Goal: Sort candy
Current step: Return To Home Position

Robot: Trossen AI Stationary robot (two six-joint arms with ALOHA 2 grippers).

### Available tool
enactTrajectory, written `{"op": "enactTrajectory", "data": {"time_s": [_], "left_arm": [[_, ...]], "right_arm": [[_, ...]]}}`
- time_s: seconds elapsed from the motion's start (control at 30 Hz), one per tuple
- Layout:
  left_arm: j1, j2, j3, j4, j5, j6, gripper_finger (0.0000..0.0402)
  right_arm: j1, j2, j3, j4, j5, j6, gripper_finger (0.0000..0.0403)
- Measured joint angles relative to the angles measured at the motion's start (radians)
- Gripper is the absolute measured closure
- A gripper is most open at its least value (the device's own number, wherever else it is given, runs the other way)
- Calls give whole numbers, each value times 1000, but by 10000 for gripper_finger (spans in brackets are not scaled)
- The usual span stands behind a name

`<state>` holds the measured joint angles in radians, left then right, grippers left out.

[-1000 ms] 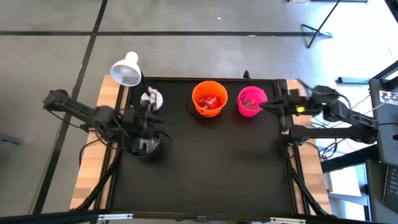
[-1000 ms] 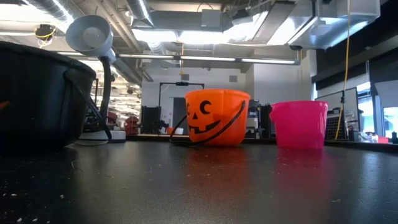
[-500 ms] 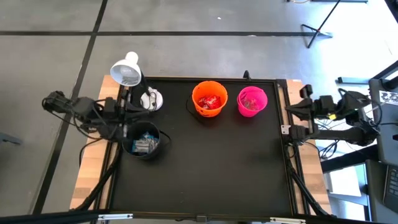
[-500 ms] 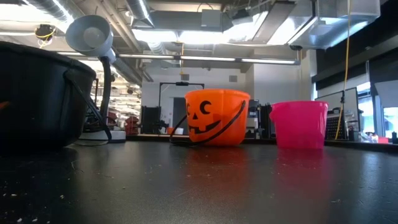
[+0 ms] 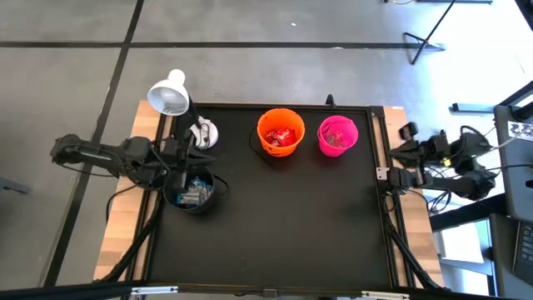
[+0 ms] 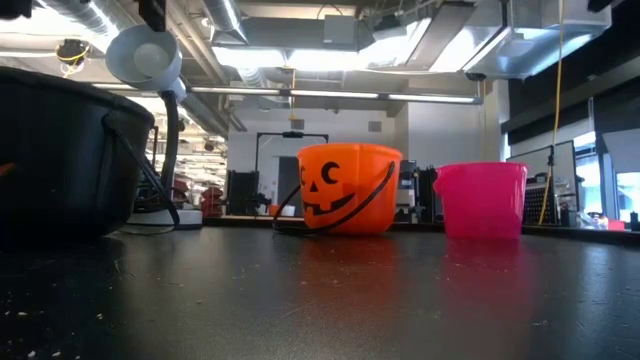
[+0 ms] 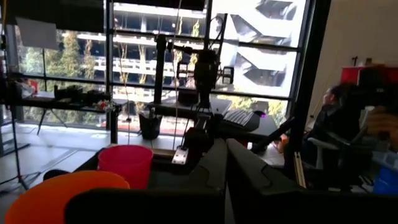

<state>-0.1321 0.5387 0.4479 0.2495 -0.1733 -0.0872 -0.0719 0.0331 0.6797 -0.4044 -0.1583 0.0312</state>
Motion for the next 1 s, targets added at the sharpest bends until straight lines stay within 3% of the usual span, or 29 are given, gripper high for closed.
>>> {"op": "enactTrajectory", "data": {"time_s": [0.17,0.43,0.7,1.0], "left_arm": [[56,-86,-89,91,70,3,401],[114,-290,-209,90,119,-10,401],[119,-407,-310,91,186,-10,401],[119,-419,-392,123,114,-8,401]], "right_arm": [[0,-29,-206,237,-99,34,401],[0,-29,-434,468,-115,-3,400],[0,-29,-519,461,-41,-13,400],[0,-29,-585,483,-36,-36,400]]}}
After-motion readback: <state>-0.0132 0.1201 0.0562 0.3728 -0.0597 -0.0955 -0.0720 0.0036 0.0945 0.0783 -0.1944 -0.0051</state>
